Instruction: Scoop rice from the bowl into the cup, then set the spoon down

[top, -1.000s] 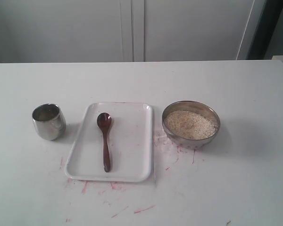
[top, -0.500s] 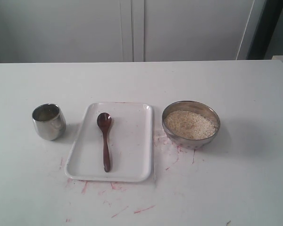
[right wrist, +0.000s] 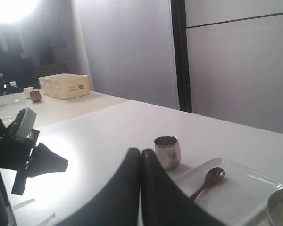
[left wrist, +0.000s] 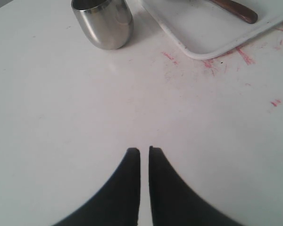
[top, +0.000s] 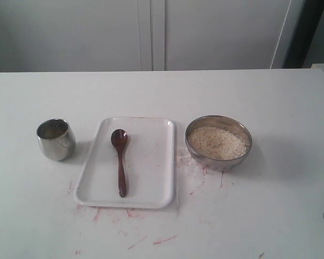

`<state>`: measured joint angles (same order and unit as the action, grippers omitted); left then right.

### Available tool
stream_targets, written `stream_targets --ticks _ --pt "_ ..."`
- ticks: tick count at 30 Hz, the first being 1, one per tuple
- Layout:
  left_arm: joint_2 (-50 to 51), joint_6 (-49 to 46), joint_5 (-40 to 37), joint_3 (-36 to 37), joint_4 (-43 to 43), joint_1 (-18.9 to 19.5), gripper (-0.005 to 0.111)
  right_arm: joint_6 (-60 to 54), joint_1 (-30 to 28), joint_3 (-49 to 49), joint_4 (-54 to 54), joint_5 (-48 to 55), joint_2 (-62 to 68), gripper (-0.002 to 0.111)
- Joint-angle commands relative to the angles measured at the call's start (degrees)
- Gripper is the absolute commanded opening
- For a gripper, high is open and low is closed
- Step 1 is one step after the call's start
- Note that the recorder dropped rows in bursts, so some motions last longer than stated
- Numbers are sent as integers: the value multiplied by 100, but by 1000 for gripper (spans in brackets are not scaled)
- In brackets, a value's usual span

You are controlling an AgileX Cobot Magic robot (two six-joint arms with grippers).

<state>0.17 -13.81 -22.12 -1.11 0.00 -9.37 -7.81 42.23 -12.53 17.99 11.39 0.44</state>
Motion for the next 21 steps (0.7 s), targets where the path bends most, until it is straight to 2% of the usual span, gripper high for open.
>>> stream_targets --ticks 1,11,21 --pt "-17 33 -191 53 0 -12 14 -118 2 457 19 -649 -27 0" --pt "-17 33 -191 53 0 -12 14 -245 2 1253 -3 -1028 -27 0" --pt "-17 33 -191 53 0 -12 14 -423 2 1253 -36 -708 -27 0"
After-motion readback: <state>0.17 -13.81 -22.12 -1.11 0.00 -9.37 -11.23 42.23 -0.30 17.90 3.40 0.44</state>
